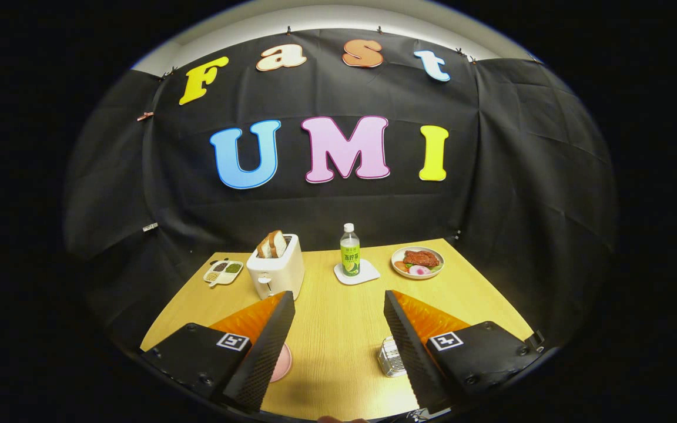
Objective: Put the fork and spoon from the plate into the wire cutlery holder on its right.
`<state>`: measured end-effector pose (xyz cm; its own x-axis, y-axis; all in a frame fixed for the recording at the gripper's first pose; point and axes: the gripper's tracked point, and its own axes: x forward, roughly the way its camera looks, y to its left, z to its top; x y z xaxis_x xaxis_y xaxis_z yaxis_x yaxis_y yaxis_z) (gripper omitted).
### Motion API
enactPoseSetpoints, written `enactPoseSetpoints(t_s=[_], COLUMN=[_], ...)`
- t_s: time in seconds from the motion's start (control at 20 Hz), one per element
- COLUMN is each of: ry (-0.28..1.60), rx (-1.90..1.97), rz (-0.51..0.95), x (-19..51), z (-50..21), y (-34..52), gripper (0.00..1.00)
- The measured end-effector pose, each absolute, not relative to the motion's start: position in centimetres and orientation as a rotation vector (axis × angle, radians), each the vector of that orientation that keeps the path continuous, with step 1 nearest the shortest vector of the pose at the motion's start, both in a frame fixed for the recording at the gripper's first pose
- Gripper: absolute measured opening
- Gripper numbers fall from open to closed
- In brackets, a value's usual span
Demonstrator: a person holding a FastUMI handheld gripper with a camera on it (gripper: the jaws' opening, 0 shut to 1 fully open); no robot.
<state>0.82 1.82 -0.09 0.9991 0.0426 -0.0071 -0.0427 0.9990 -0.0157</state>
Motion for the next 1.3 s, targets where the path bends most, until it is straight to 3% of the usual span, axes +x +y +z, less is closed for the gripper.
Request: enactPoseSetpoints(t_s=[0.5,0.75,0.95,1.3], ry=[0.116,0.284,0.522,0.699], rx=[-0.064,-0.173,-0.186,-0.245], rz=[0.143,0.24,0.331,0.327], x=[4.4,5.2,4.6,7.3], z=[-4.0,-9.7,-16.9,-24.3], y=[8.2,13.0,16.6,19.3], gripper=[0.95,0.95,0.96,0.93])
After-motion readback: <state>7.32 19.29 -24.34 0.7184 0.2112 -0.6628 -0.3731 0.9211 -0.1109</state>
